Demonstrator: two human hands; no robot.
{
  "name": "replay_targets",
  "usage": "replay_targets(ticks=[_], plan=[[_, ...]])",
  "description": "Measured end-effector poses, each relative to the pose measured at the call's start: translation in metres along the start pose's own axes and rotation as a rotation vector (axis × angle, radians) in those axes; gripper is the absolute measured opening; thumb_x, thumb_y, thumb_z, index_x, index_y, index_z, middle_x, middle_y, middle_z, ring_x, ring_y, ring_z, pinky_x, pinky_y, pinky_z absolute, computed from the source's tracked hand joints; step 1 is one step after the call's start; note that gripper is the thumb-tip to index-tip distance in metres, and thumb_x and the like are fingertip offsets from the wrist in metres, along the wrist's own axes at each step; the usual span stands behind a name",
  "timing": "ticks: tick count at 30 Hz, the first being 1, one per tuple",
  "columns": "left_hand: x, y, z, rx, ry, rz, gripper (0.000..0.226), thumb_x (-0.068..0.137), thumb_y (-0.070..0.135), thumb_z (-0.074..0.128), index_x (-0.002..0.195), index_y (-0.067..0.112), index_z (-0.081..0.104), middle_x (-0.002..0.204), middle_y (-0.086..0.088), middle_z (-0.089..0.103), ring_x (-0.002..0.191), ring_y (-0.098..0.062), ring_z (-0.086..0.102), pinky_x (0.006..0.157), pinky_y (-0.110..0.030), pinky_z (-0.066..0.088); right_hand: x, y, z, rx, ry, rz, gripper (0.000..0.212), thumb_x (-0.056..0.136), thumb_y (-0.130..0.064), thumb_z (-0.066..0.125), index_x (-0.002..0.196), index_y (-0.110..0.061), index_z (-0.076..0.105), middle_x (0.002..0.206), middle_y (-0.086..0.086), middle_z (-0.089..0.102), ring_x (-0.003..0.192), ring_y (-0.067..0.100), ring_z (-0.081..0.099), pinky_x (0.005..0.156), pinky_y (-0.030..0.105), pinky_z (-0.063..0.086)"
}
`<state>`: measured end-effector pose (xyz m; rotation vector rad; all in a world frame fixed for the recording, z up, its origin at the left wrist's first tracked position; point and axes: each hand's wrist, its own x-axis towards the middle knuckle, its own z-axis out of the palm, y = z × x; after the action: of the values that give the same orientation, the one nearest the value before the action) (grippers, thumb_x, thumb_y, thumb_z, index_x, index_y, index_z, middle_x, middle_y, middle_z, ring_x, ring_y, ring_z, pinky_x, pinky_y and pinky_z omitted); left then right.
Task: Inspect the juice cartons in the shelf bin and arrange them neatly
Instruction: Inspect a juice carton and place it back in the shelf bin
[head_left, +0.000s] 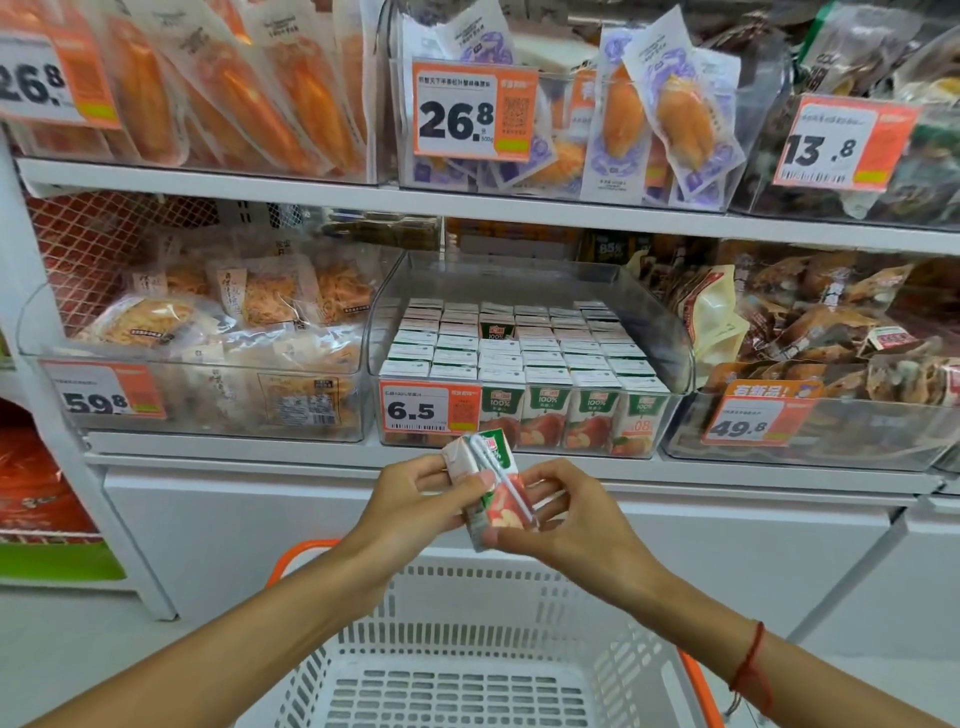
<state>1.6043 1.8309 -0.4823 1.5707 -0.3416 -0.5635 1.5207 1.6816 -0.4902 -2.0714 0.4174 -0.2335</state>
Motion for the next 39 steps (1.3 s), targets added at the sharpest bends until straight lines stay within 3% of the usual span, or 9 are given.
replay_targets(ticks=[2, 7, 11, 14, 18, 23, 27, 34, 39], plan=[[0.0, 0.002, -0.002, 0.025, -0.027, 0.005, 0.021, 0.088, 0.018, 0.07, 0.109, 0.021, 0.07, 0.099, 0.005, 0.074, 0.079, 0.0, 0.072, 0.058, -0.007, 0.05, 0.002, 0.002, -0.001, -0.016, -0.064, 0.019, 0.052, 0.063, -0.042, 0.088, 0.102, -0.026, 0.058, 0.092, -0.006, 0.066, 0.071, 0.003, 0.062, 0.062, 0.02, 0.054], [0.001, 0.009, -0.008, 0.085, -0.15, 0.037, 0.028, 0.088, 0.018, 0.07, 0.113, 0.029, 0.066, 0.105, 0.009, 0.074, 0.095, -0.001, 0.07, 0.072, -0.01, 0.053, 0.008, 0.004, -0.021, 0.153, -0.251, 0.11, 0.042, 0.081, -0.044, 0.073, 0.118, -0.027, 0.062, 0.112, -0.008, 0.069, 0.103, 0.012, 0.067, 0.098, 0.041, 0.052], [0.001, 0.011, -0.003, 0.0, -0.187, 0.037, 0.029, 0.092, 0.018, 0.065, 0.12, 0.024, 0.064, 0.111, 0.005, 0.074, 0.104, -0.009, 0.069, 0.091, -0.022, 0.055, 0.008, 0.005, -0.028, 0.39, -0.374, 0.04, 0.032, 0.09, -0.02, 0.067, 0.121, -0.018, 0.065, 0.112, 0.001, 0.073, 0.106, 0.017, 0.069, 0.088, 0.022, 0.054], [-0.001, 0.011, 0.0, -0.074, -0.163, 0.044, 0.026, 0.093, 0.017, 0.062, 0.119, 0.022, 0.065, 0.11, 0.004, 0.074, 0.103, -0.01, 0.07, 0.087, -0.019, 0.055, 0.009, 0.001, -0.027, 0.432, -0.268, 0.032, 0.033, 0.081, -0.024, 0.075, 0.113, -0.019, 0.069, 0.105, 0.004, 0.075, 0.1, 0.018, 0.071, 0.081, 0.019, 0.055], [-0.002, 0.008, 0.004, 0.001, 0.012, 0.022, 0.026, 0.089, 0.016, 0.069, 0.113, 0.024, 0.068, 0.107, 0.007, 0.073, 0.097, -0.002, 0.068, 0.077, -0.014, 0.056, 0.01, -0.002, -0.021, 0.202, 0.015, 0.024, 0.031, 0.072, -0.024, 0.085, 0.099, -0.022, 0.07, 0.086, -0.003, 0.074, 0.076, 0.01, 0.072, 0.07, 0.026, 0.059], [-0.004, 0.011, 0.013, -0.006, -0.039, -0.038, 0.026, 0.089, 0.026, 0.069, 0.115, 0.022, 0.07, 0.106, 0.006, 0.075, 0.103, -0.007, 0.068, 0.095, -0.028, 0.053, 0.002, -0.005, -0.013, -0.079, 0.211, -0.178, 0.039, 0.062, -0.033, 0.09, 0.091, -0.029, 0.065, 0.078, -0.013, 0.068, 0.07, -0.001, 0.061, 0.059, 0.016, 0.05], [-0.005, 0.008, 0.011, -0.011, 0.0, -0.031, 0.029, 0.083, 0.033, 0.073, 0.108, 0.021, 0.072, 0.096, 0.004, 0.077, 0.094, -0.008, 0.072, 0.092, -0.027, 0.053, -0.003, -0.009, -0.008, -0.066, 0.157, -0.257, 0.037, 0.063, -0.034, 0.089, 0.091, -0.029, 0.065, 0.08, -0.013, 0.069, 0.072, 0.003, 0.061, 0.061, 0.021, 0.052], [0.004, 0.015, -0.005, -0.226, -0.171, -0.184, 0.027, 0.088, 0.028, 0.067, 0.114, 0.02, 0.068, 0.104, -0.004, 0.076, 0.098, -0.018, 0.072, 0.092, -0.032, 0.055, 0.002, -0.011, -0.026, 0.38, -0.128, -0.074, 0.017, 0.084, -0.024, 0.072, 0.1, -0.022, 0.076, 0.096, 0.006, 0.075, 0.086, 0.015, 0.072, 0.071, 0.021, 0.057], [0.003, 0.015, -0.003, 0.022, -0.241, 0.018, 0.038, 0.079, 0.027, 0.076, 0.117, 0.029, 0.067, 0.106, 0.014, 0.074, 0.102, 0.001, 0.067, 0.084, -0.016, 0.051, 0.005, -0.008, -0.036, 0.368, -0.132, -0.12, 0.037, 0.072, -0.046, 0.071, 0.107, -0.032, 0.073, 0.104, -0.008, 0.075, 0.095, 0.012, 0.072, 0.077, 0.022, 0.057]])
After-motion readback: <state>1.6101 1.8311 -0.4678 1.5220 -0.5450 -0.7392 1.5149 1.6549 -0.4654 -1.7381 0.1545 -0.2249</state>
